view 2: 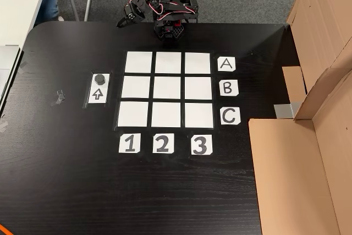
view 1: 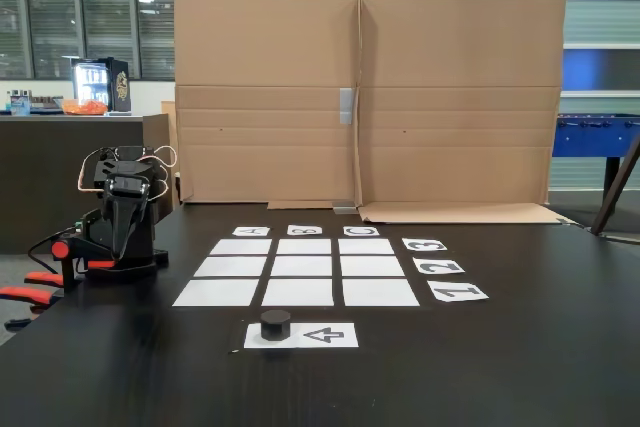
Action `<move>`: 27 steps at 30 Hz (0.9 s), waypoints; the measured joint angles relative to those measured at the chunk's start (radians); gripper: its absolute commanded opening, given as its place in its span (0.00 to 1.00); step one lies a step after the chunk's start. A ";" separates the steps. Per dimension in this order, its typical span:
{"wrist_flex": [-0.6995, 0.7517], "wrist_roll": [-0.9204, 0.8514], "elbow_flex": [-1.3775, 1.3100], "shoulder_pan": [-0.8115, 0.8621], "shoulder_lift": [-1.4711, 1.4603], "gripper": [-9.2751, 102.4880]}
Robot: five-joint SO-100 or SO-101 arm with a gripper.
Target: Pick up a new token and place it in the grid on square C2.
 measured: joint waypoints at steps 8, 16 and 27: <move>0.000 0.000 0.000 0.000 0.000 0.08; 0.031 0.000 -0.130 -0.031 -0.041 0.08; 0.049 0.000 -0.548 -0.078 -0.571 0.08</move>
